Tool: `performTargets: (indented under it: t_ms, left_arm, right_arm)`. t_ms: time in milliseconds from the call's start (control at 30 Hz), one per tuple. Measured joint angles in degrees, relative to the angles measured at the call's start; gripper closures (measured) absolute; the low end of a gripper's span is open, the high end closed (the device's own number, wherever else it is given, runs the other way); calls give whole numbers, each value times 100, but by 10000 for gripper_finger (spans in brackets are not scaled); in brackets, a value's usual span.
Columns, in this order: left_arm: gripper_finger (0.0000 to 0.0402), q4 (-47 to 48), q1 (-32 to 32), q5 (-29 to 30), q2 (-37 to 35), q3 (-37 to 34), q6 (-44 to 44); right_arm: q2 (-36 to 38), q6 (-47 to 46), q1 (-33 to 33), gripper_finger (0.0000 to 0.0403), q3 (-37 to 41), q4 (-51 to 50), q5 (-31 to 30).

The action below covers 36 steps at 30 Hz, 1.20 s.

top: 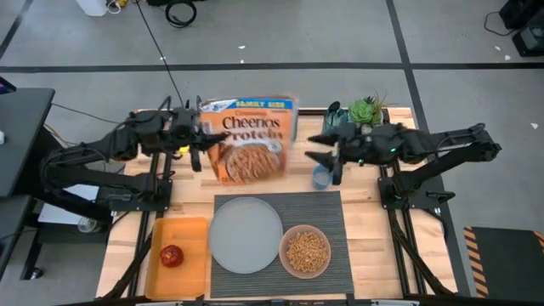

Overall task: Arrange a breakfast setting
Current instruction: Pour the cereal into the orange bowl

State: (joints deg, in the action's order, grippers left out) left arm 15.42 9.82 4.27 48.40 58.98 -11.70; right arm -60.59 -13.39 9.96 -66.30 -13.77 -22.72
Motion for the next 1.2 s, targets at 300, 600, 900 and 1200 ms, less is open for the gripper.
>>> performTargets:
  t_ms: [300, 600, 900, 1200]
  left_arm:
    - [393, 728, 396, 1112, -1159, -557, 46]
    - [393, 963, 421, 2244, -2478, -1830, -492]
    - [393, 1119, 426, 4558, -2804, -2680, -569]
    - [393, 1163, 422, 6003, -2665, -3341, -1020]
  right_arm:
    - [419, 1, -2, 131, 0, -948, -867]
    - [366, -45, -2, 132, 0, -1054, -920]
    - [364, -50, -2, 133, 0, -1043, -925]
    - [362, -205, -2, 133, 0, -1037, -924]
